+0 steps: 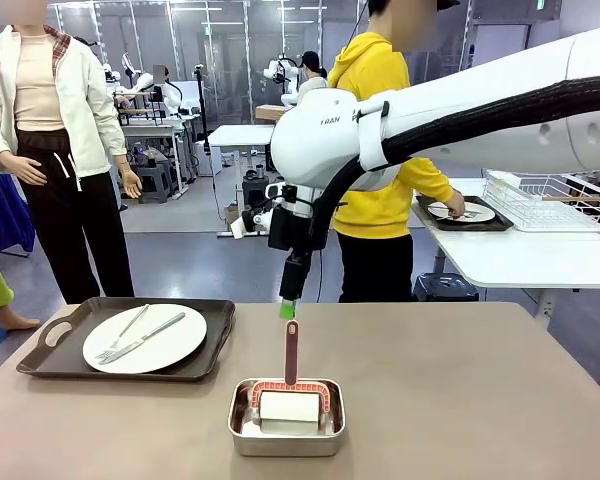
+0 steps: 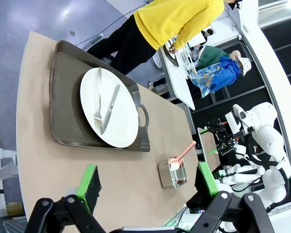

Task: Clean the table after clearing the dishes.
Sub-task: When the left (or right) Handle tray is removed, use the left hand (or right hand) to clean the left (or right) side of the table with the Lint Roller.

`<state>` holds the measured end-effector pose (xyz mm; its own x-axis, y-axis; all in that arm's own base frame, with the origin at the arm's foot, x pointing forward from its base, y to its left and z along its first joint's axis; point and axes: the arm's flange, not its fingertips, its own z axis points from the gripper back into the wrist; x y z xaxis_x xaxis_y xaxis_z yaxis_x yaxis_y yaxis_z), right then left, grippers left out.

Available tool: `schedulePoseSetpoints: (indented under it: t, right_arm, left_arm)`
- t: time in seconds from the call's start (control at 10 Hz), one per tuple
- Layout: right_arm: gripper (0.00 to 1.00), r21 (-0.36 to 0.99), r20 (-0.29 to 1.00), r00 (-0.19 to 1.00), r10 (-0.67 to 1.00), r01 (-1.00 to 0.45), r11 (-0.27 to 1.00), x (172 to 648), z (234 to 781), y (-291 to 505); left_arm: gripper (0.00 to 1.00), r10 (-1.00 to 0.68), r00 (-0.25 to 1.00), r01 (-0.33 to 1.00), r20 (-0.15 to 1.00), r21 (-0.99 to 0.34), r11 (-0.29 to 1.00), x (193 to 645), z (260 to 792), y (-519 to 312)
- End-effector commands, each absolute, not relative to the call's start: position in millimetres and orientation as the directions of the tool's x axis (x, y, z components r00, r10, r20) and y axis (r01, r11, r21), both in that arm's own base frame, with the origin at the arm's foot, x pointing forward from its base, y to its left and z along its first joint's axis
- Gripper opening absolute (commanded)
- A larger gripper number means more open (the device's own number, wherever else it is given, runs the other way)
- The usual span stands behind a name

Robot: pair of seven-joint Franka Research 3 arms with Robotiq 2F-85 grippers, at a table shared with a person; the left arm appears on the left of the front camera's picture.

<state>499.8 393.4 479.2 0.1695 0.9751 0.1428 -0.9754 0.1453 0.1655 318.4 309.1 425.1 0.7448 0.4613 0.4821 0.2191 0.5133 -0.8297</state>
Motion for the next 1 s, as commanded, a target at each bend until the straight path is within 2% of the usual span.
schedulePoseSetpoints:
  t: [0.0,0.9]
  right_arm:
    - [1.0,0.179,0.142,0.129,0.981,-0.978,0.103,498.0,469.7,395.3]
    - [1.0,0.174,0.139,0.156,0.978,-0.976,0.131,500.0,473.5,394.4]
  left_arm:
    - [1.0,0.458,0.742,0.233,0.489,-0.829,0.509,316.1,427.4,310.4]
    - [1.0,0.458,0.742,0.233,0.489,-0.829,0.509,316.1,427.4,310.4]
